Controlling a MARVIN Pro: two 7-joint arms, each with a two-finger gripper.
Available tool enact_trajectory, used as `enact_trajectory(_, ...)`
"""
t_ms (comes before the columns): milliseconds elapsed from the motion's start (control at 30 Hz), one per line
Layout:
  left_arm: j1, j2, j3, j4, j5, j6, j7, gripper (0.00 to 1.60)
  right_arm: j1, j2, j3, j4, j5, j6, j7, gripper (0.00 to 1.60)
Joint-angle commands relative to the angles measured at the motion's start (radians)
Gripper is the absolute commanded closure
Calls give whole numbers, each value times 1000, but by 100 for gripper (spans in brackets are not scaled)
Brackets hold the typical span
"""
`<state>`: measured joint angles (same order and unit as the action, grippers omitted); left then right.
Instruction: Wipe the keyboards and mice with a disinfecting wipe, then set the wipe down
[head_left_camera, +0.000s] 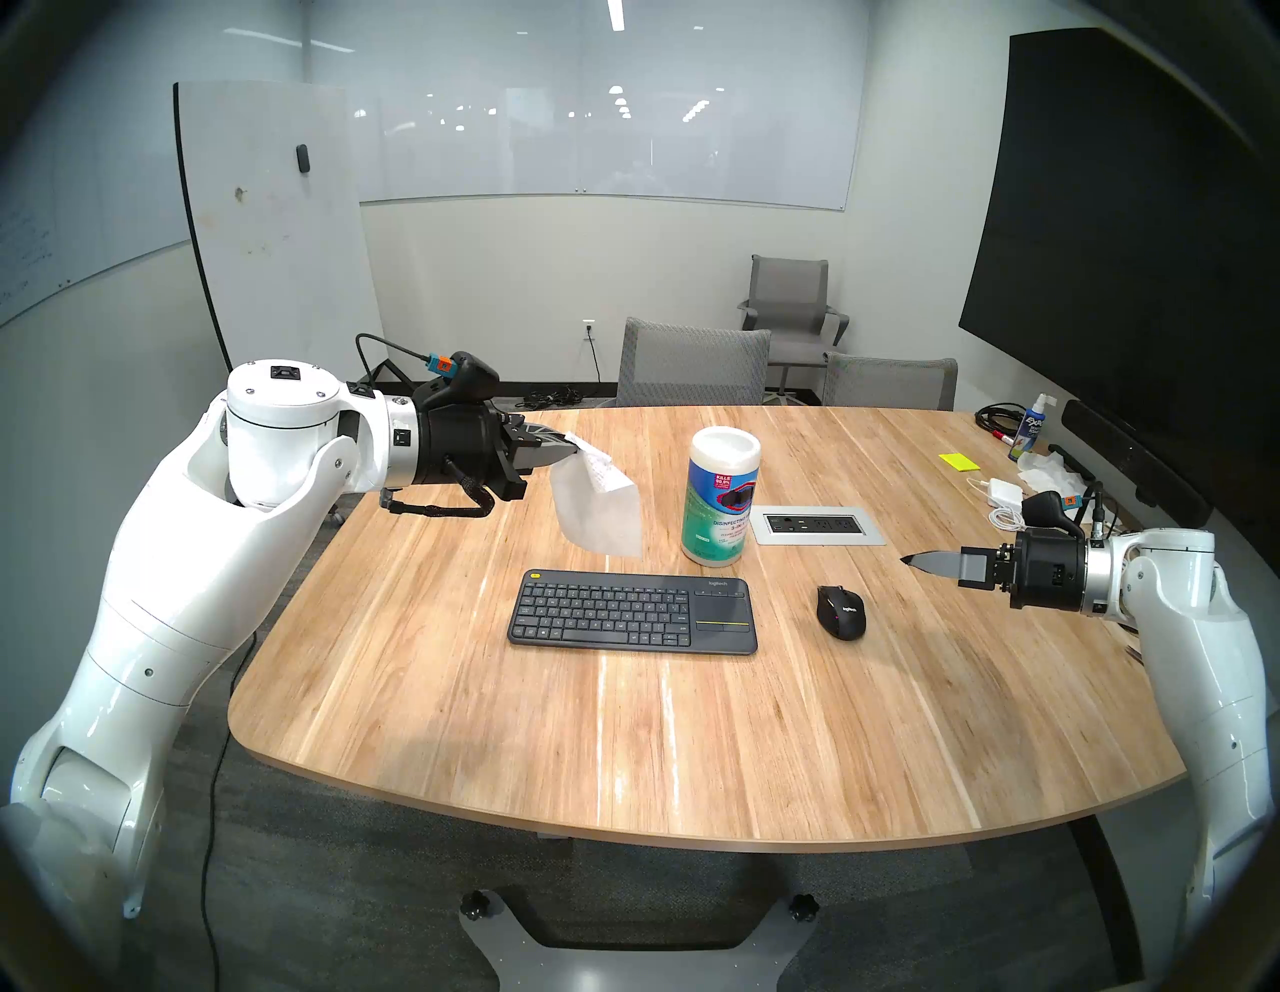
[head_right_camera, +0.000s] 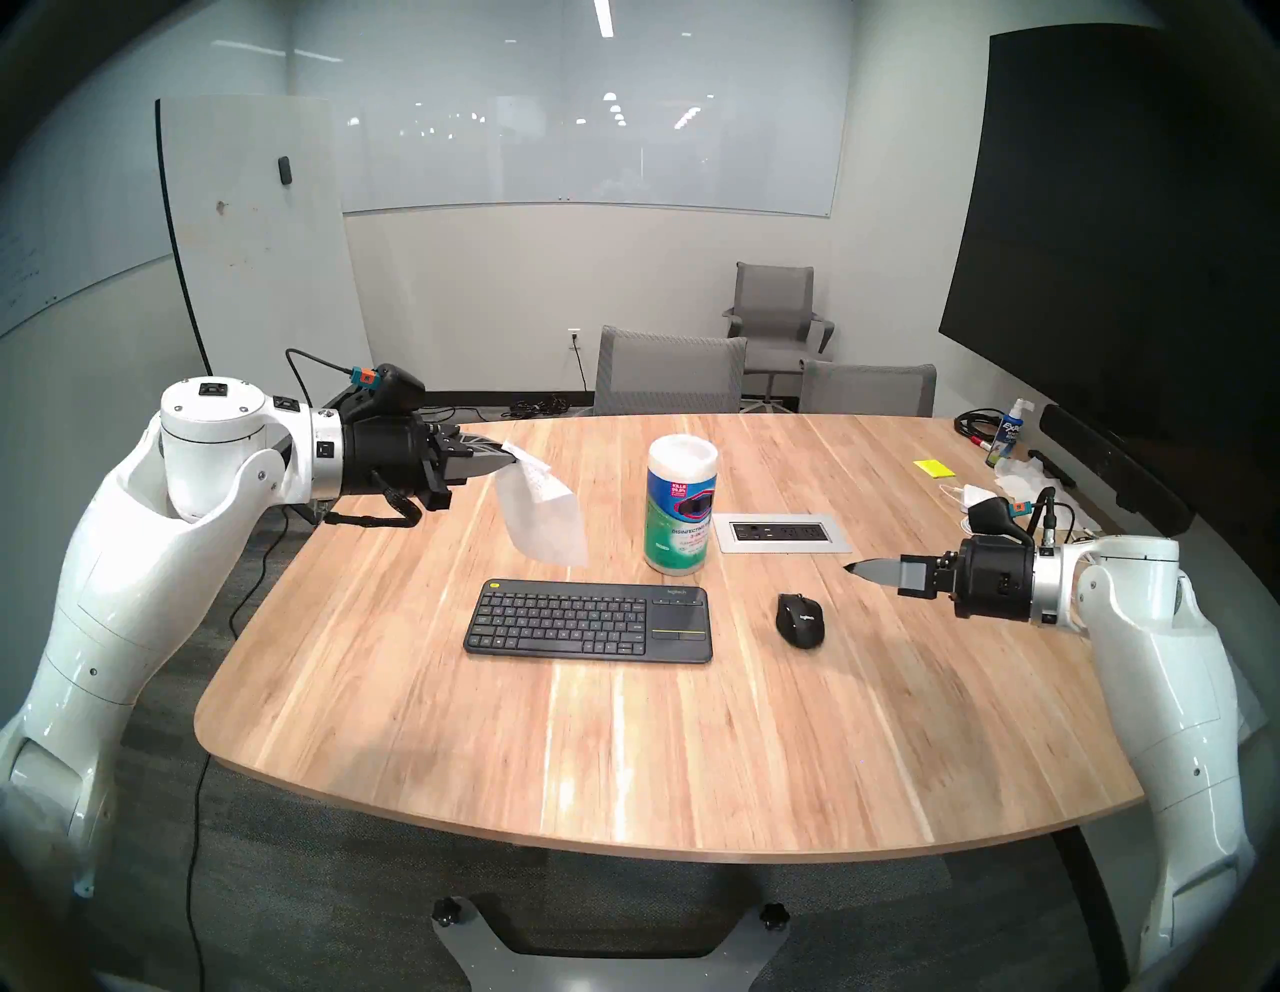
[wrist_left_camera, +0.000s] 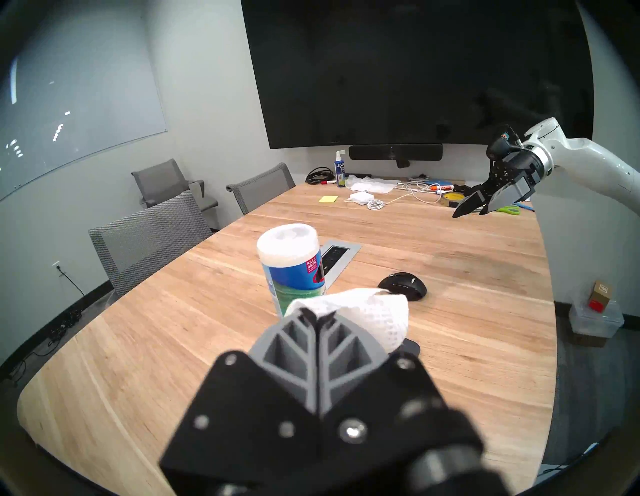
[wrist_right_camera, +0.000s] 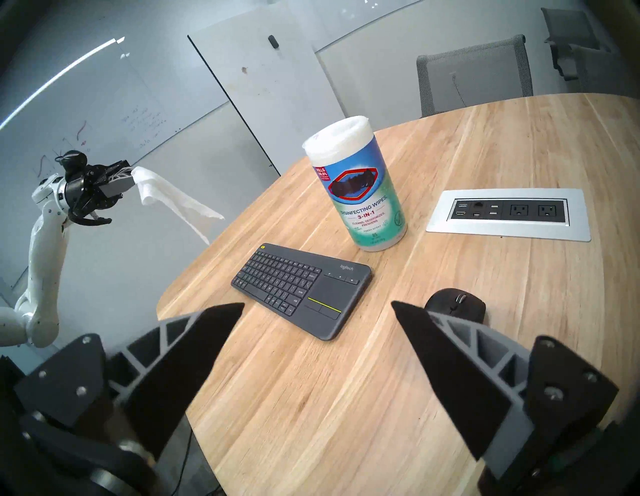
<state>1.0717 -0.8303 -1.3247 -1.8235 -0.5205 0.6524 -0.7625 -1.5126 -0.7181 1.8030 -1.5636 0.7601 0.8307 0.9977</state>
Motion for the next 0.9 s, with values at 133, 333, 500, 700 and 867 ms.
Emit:
enact_trajectory(133, -9, 3, -12, -19, -7, -6, -3, 160, 13, 25, -2, 1, 24, -14, 57, 0)
enact_trajectory(333, -7, -3, -10, -15, -9, -16, -2, 160, 12, 29, -5, 2, 29, -17, 57, 0)
enact_trajectory(500, -13, 0, 2, -8, 2, -40, -11, 160, 12, 31, -7, 3, 32, -19, 56, 0)
enact_trajectory(700, -33, -9, 23, 16, 15, -62, -22, 160, 12, 33, -8, 3, 35, -21, 56, 0)
enact_trajectory(867, -73, -36, 44, 77, 28, -92, -39, 160, 11, 34, -9, 3, 37, -21, 53, 0)
